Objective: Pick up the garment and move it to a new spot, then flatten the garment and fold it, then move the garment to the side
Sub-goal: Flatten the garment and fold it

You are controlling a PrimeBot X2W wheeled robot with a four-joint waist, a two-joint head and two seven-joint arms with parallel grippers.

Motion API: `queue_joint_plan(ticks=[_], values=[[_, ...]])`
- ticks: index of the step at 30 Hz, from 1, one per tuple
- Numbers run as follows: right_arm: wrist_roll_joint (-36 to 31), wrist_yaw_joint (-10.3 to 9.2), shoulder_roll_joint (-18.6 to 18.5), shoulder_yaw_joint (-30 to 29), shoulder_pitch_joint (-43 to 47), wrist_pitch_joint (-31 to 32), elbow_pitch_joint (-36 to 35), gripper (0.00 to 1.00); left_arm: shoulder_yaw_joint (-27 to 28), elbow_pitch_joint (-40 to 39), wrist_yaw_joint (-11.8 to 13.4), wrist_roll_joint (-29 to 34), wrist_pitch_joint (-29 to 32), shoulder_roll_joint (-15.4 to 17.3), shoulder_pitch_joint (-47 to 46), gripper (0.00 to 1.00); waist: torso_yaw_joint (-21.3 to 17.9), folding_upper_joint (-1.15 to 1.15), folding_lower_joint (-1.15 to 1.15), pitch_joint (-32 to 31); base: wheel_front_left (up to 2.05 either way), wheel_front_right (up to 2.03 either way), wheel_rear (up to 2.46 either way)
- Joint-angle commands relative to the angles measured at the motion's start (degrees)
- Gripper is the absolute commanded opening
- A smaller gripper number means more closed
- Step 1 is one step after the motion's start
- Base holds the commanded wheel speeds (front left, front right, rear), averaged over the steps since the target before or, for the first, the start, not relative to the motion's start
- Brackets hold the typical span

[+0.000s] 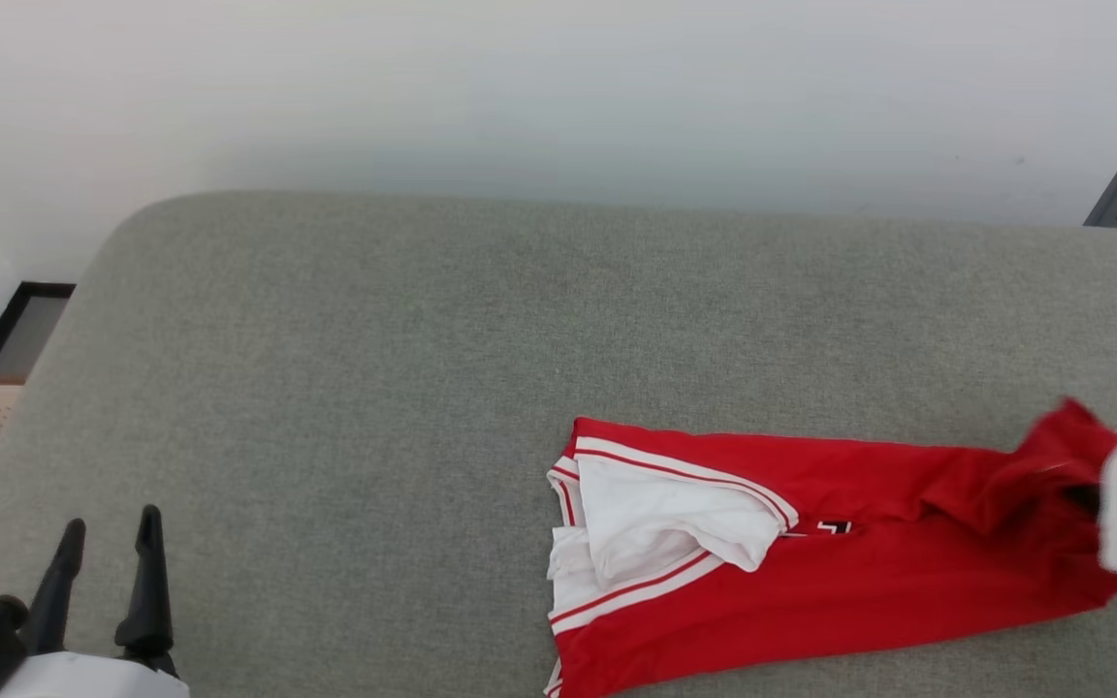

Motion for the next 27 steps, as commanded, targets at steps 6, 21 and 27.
queue_joint_plan(ticks=[6,21,27], values=[[3.7,-0.10,4.0,7.4,1.4,2.0,-8.6,0.00,-1.7,0.1,-0.1,-0.4,-0.2,-0.3,0.1,1.00,1.3,0.00,0.00,-1.0,0.00,0.00,0.00],[3.1,-0.10,15.3,24.1,-5.7,-4.6,1.6,0.00,-7.6,2.3,-0.1,-2.1,-0.2,-0.4,-4.0,1.00,7.7,0.00,0.00,-0.4,0.00,0.00,0.00],[2.1,-0.10,18.0,27.6,-8.3,-8.8,10.3,0.00,-9.1,3.3,-0.1,-2.8,-0.2,-0.3,-5.3,1.00,8.9,0.00,0.00,0.0,0.00,0.00,0.00]])
